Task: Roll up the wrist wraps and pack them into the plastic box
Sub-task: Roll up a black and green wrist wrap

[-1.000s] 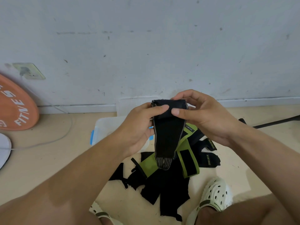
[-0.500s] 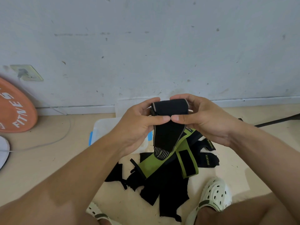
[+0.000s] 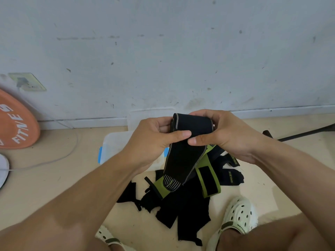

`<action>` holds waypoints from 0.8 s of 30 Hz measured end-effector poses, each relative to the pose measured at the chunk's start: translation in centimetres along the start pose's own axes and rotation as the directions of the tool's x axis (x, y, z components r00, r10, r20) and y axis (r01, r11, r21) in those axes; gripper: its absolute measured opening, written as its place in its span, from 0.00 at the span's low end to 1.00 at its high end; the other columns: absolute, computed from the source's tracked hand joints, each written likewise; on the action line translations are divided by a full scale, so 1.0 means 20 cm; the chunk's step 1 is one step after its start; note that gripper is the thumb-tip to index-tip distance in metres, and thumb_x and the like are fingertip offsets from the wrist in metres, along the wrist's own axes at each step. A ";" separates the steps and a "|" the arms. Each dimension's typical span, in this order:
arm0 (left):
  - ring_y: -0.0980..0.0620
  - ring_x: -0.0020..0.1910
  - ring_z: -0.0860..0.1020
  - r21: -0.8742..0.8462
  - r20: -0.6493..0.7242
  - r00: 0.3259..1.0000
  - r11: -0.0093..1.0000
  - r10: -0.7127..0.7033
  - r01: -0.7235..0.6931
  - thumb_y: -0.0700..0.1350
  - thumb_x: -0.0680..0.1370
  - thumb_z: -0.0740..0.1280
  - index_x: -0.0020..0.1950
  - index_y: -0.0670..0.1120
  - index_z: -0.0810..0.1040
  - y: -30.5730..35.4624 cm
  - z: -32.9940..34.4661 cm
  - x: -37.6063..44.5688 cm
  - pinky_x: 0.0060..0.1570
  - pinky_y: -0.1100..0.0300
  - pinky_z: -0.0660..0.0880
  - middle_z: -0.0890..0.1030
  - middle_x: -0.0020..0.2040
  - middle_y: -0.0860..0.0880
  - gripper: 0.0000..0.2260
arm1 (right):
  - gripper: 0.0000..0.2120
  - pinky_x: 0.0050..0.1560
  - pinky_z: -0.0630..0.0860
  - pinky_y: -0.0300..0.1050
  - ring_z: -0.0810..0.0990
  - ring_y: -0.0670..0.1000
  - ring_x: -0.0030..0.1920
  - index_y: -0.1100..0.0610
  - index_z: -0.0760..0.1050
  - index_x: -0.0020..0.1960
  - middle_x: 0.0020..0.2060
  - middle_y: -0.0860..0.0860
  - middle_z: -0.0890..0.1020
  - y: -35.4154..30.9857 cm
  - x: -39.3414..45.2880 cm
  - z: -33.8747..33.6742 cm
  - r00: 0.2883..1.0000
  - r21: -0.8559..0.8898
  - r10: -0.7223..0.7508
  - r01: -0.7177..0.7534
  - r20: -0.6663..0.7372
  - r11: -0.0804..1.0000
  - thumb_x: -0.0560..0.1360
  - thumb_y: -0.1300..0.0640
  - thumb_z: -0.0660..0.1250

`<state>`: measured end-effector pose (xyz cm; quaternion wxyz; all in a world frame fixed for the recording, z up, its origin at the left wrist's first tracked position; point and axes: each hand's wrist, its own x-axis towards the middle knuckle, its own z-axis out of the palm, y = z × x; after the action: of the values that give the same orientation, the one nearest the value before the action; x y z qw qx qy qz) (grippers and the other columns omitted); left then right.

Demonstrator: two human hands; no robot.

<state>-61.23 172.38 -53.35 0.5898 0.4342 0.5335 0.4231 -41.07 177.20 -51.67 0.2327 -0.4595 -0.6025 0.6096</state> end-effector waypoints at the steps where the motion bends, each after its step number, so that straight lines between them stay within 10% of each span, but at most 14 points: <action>1: 0.51 0.55 0.86 0.017 -0.012 1.000 1.000 0.002 -0.001 0.38 0.75 0.75 0.63 0.44 0.83 0.00 0.00 0.00 0.60 0.56 0.81 0.88 0.54 0.48 0.16 | 0.24 0.60 0.80 0.45 0.86 0.50 0.54 0.52 0.82 0.60 0.51 0.51 0.88 0.00 0.00 0.00 1.000 -0.011 -0.005 0.005 -0.006 1.000 0.67 0.67 0.80; 18: 0.53 0.45 0.87 0.266 -0.023 0.989 0.952 -0.149 0.150 0.62 0.76 0.71 0.50 0.49 0.87 0.03 0.01 -0.01 0.51 0.57 0.81 0.88 0.44 0.50 0.18 | 0.26 0.40 0.85 0.50 0.85 0.52 0.47 0.35 0.73 0.62 0.52 0.47 0.83 0.01 -0.02 0.06 0.989 -0.273 -0.116 0.136 0.087 0.952 0.72 0.55 0.79; 24: 0.59 0.27 0.75 0.434 -0.050 0.994 0.894 -0.100 0.112 0.63 0.77 0.70 0.38 0.43 0.78 -0.01 0.00 0.01 0.29 0.69 0.69 0.77 0.29 0.55 0.22 | 0.24 0.41 0.86 0.53 0.86 0.51 0.43 0.38 0.71 0.59 0.51 0.50 0.83 0.02 -0.02 0.09 0.995 -0.276 -0.069 0.086 0.072 0.957 0.71 0.52 0.80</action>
<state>-61.24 172.44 -53.56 0.4928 0.5199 0.6452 0.2656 -42.28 175.96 -52.27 0.1707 -0.4448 -0.7069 0.5229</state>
